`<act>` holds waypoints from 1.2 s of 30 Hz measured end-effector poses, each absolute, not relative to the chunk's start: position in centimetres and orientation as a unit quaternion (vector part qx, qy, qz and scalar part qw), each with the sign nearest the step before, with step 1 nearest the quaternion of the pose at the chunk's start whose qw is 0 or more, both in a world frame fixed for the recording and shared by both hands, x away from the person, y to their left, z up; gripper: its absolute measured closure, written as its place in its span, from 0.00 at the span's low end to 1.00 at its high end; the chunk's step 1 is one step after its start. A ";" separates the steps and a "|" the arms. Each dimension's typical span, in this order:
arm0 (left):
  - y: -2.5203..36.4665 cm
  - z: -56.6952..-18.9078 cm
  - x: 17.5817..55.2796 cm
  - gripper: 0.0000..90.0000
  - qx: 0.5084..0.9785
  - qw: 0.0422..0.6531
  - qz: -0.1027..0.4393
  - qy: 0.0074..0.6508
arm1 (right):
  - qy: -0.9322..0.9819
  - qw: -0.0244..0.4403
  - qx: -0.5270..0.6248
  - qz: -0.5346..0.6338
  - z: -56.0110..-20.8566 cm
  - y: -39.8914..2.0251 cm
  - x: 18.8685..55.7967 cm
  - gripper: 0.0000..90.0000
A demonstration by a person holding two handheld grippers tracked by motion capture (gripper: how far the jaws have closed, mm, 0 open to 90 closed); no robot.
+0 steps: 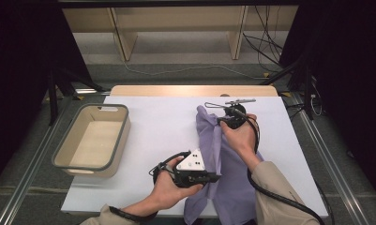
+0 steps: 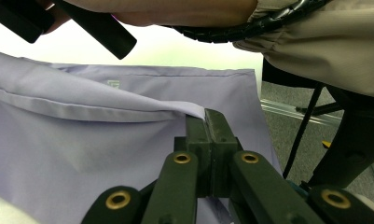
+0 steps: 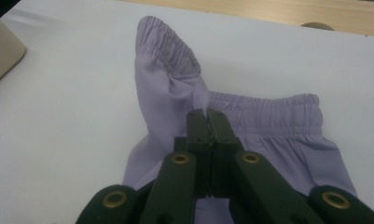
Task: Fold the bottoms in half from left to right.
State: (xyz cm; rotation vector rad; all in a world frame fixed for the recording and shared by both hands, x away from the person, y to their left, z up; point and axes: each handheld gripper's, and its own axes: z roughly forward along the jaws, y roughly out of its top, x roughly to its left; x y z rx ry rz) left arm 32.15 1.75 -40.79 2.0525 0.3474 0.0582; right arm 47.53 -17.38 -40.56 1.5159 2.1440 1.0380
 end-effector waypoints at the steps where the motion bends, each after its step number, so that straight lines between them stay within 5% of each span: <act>1: 1.6 -40.8 32.2 0.99 0.851 0.505 0.024 0.144 | 0.749 0.159 0.531 0.363 -40.6 -17.5 47.6 1.00; 36: -1.6 -42.8 34.4 0.99 0.860 0.484 0.013 0.160 | 0.728 0.157 0.574 0.340 -42.9 -21.2 48.1 1.00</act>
